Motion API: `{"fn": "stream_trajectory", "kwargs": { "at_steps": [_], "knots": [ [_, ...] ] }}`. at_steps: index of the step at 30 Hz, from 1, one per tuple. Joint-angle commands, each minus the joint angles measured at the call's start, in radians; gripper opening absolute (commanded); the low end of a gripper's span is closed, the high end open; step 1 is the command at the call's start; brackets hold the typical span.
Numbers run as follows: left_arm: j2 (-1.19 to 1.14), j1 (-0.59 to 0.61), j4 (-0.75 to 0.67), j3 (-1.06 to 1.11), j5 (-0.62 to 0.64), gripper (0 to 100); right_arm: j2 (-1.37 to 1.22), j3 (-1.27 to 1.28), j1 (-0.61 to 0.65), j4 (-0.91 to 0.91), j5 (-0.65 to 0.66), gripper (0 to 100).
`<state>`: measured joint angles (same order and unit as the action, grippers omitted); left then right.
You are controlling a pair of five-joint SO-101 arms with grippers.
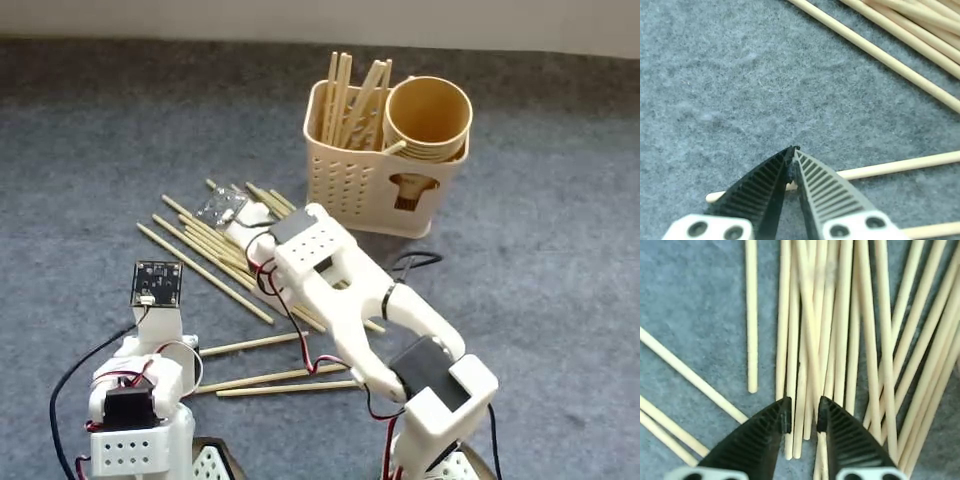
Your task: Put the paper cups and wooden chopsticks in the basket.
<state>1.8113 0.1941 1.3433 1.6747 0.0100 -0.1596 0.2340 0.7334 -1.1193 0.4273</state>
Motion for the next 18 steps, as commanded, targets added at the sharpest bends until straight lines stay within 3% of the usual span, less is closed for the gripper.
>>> {"fn": "stream_trajectory", "kwargs": {
  "at_steps": [1,9,13,18],
  "knots": [
    [-0.008,0.005,0.005,0.021,-0.006,0,0.022,-0.001,0.013,0.061,-0.012,10.4],
    [-0.008,0.005,0.005,0.021,-0.006,0,-0.108,-0.005,0.008,0.088,-0.006,9.7],
    [-0.008,0.005,0.005,0.021,-0.006,0,-0.108,-0.007,0.008,0.088,-0.005,0.0],
    [-0.008,0.005,0.005,0.021,-0.006,0,-0.084,-0.015,-0.036,0.081,-0.005,0.5]
  ]
}}
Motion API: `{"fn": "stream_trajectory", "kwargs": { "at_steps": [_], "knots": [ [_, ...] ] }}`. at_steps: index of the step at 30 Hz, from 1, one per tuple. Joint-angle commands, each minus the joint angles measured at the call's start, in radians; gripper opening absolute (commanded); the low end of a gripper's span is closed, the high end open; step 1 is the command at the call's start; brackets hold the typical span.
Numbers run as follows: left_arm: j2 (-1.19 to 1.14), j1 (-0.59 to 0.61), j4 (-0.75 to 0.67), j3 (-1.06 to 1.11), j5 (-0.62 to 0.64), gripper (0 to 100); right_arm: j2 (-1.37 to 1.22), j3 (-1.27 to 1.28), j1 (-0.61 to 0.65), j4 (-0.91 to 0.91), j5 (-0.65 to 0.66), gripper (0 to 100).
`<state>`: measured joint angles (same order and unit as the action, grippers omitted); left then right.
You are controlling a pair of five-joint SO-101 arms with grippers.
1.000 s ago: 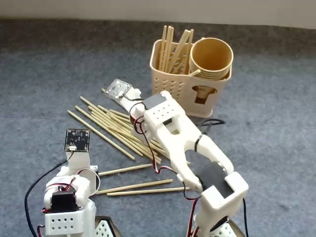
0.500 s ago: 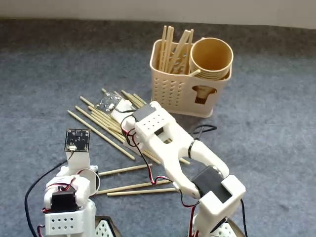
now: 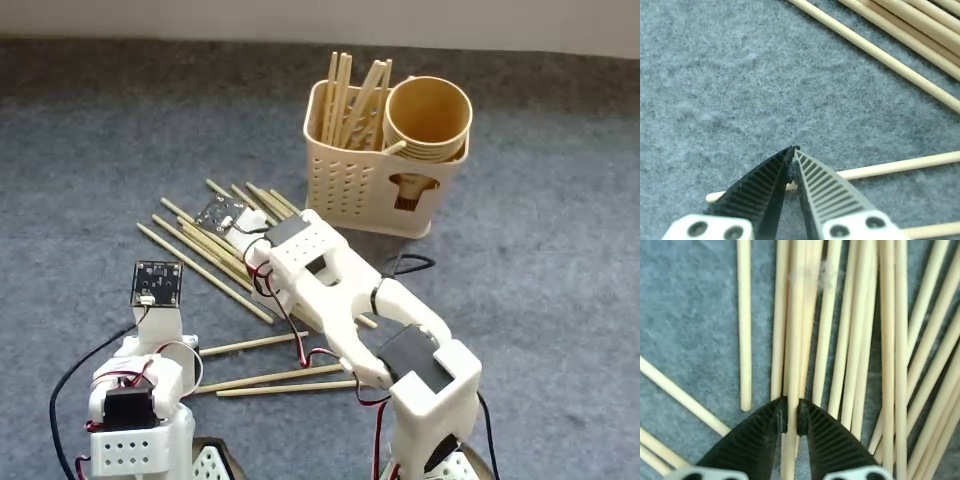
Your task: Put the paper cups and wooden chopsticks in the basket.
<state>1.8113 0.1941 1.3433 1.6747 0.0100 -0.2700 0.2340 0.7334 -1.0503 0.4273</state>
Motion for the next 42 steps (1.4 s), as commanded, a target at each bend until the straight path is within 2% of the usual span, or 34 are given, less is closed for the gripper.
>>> {"fn": "stream_trajectory", "kwargs": {
  "at_steps": [1,18,27,30,37,42],
  "knots": [
    [-0.008,0.005,0.005,0.021,-0.006,0,0.045,-0.024,-0.047,0.012,-0.005,0.5],
    [-0.008,0.005,0.005,0.021,-0.006,0,0.430,-0.027,-0.090,-0.140,-0.028,0.5],
    [-0.008,0.005,0.005,0.021,-0.006,0,0.628,-0.035,-0.088,-0.131,-0.330,0.5],
    [-0.008,0.005,0.005,0.021,-0.006,0,0.704,-0.033,-0.088,-0.058,-0.381,0.5],
    [-0.008,0.005,0.005,0.021,-0.006,0,0.825,-0.031,-0.091,0.127,-0.391,0.5],
    [-0.008,0.005,0.005,0.021,-0.006,0,0.874,-0.033,-0.168,0.318,-0.391,0.5]
  ]
}}
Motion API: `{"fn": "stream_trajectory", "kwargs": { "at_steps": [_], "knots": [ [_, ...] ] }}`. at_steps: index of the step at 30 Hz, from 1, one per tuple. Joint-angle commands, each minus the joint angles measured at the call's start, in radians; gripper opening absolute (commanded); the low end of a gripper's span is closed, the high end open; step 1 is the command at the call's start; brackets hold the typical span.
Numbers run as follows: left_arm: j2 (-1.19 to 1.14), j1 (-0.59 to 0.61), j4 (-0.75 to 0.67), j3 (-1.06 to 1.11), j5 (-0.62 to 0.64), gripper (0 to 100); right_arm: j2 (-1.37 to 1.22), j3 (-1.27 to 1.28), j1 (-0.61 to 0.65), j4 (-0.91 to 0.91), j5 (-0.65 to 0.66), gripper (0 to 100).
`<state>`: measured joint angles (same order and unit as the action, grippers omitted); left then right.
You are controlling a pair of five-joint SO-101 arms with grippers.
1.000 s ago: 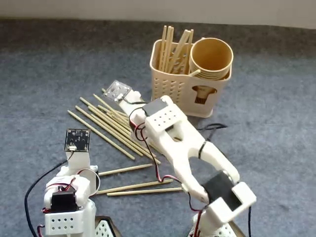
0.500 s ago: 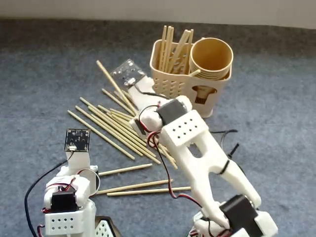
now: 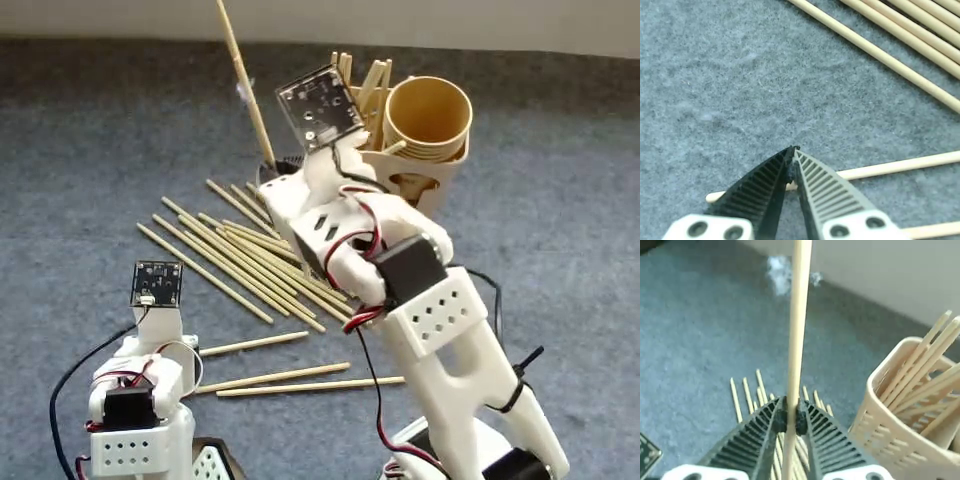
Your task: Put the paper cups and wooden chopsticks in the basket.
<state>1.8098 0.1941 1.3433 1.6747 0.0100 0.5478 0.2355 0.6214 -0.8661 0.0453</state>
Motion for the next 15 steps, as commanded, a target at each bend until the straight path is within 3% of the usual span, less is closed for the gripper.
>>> {"fn": "stream_trajectory", "kwargs": {
  "at_steps": [1,10,15],
  "knots": [
    [-0.007,0.005,0.005,0.021,-0.006,0,0.059,-0.033,-0.079,0.179,-0.009,0.5],
    [-0.007,0.005,0.005,0.021,-0.006,0,0.036,0.004,-0.251,0.661,-0.011,0.5],
    [-0.007,0.005,0.005,0.021,-0.006,0,-0.067,0.071,-0.283,0.900,-0.003,0.5]
  ]
}}
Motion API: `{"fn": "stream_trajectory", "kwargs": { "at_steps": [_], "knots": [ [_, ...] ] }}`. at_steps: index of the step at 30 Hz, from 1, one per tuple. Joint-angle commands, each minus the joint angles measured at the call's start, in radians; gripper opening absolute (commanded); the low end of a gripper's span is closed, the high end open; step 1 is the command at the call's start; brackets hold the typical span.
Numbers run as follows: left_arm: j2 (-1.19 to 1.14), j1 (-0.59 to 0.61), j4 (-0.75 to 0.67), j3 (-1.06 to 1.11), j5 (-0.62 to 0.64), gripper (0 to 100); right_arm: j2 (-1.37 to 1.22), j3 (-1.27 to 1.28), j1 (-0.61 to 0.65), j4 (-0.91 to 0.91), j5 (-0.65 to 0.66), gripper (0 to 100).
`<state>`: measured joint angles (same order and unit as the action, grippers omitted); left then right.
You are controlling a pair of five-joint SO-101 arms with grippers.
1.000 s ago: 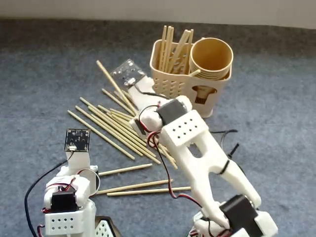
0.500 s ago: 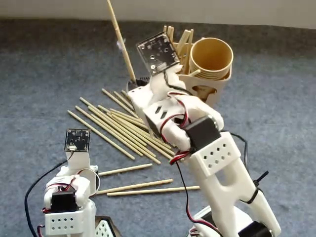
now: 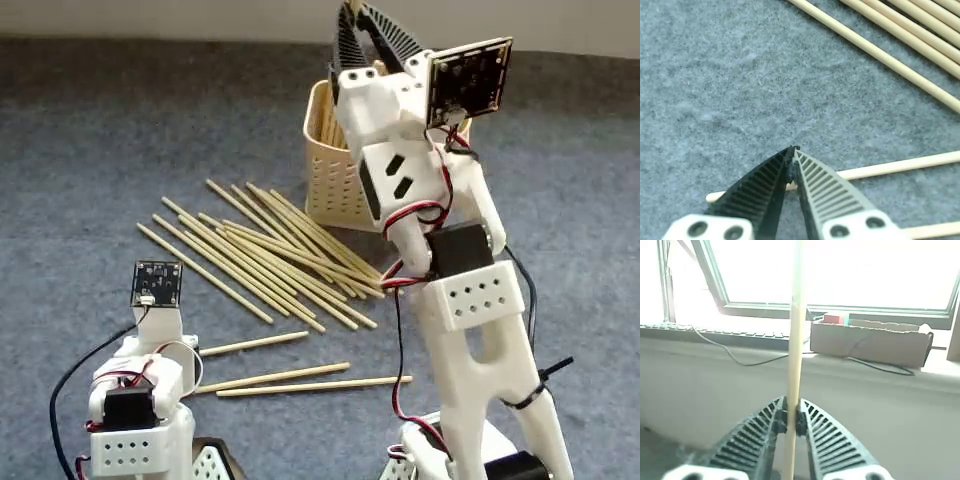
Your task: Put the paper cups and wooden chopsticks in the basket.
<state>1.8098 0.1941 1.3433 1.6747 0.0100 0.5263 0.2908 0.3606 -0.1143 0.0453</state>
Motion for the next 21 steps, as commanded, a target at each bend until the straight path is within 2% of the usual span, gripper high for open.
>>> {"fn": "stream_trajectory", "kwargs": {
  "at_steps": [1,9,21],
  "knots": [
    [-0.007,0.005,0.005,0.021,-0.006,0,-0.071,0.035,-0.033,0.179,-0.003,0.5],
    [-0.007,0.005,0.005,0.021,-0.006,0,-0.214,0.182,-0.096,0.355,-0.003,0.5],
    [-0.007,0.005,0.005,0.021,-0.006,0,-0.216,0.384,-0.105,0.371,-0.003,1.2]
  ]
}}
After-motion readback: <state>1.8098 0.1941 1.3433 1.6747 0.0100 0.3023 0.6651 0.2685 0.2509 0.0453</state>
